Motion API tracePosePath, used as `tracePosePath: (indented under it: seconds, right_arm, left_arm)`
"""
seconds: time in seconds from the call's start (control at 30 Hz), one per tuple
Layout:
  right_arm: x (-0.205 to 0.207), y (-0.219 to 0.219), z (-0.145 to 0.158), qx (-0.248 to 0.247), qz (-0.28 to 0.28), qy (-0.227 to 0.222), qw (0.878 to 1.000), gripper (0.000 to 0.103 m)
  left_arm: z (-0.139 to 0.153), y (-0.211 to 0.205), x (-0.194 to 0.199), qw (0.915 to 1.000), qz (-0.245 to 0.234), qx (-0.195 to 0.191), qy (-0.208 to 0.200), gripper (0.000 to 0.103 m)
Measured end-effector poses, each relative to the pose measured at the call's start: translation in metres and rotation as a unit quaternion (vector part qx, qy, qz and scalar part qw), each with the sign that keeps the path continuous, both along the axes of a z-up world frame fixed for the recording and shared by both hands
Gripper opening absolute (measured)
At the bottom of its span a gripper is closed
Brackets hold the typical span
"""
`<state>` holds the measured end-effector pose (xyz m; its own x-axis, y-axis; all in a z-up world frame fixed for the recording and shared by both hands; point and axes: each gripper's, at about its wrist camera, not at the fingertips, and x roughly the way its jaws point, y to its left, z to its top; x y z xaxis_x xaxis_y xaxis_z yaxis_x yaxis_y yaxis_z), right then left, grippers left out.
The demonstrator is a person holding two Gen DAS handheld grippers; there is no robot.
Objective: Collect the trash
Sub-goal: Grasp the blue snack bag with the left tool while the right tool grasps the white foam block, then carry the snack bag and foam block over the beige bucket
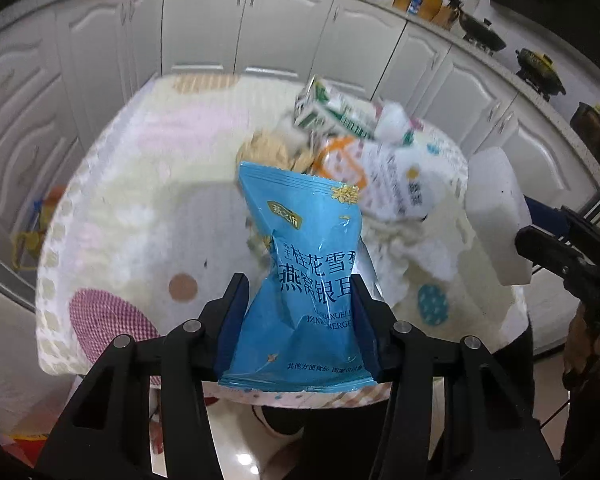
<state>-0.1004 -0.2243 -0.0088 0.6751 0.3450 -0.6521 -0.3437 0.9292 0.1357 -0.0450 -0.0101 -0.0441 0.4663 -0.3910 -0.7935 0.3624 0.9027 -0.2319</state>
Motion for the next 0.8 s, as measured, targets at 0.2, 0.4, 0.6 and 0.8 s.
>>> tracePosePath:
  seconds: [0.2,0.4,0.6,0.8]
  right_arm:
    - [0.0,-0.024,0.009,0.005,-0.043,-0.012,0.999,0.058]
    - [-0.007,-0.056,0.015,-0.004,-0.09,-0.022,0.996,0.059]
    - [-0.015,-0.099,0.017,-0.009,-0.156,-0.027,0.987,0.059]
    - [-0.023,-0.145,0.014,-0.008,-0.215,-0.019,0.976,0.059]
  left_arm:
    - [0.027,-0.023,-0.002,0.9993,-0.02,-0.014,-0.028,0.048]
    - [0.047,-0.068,0.0,0.9974,-0.046,-0.025,-0.05,0.048]
    - [0.049,-0.125,0.005,0.9959,-0.068,-0.023,-0.054,0.048]
    - [0.046,-0.181,0.007,0.9936,-0.096,-0.008,-0.059,0.048]
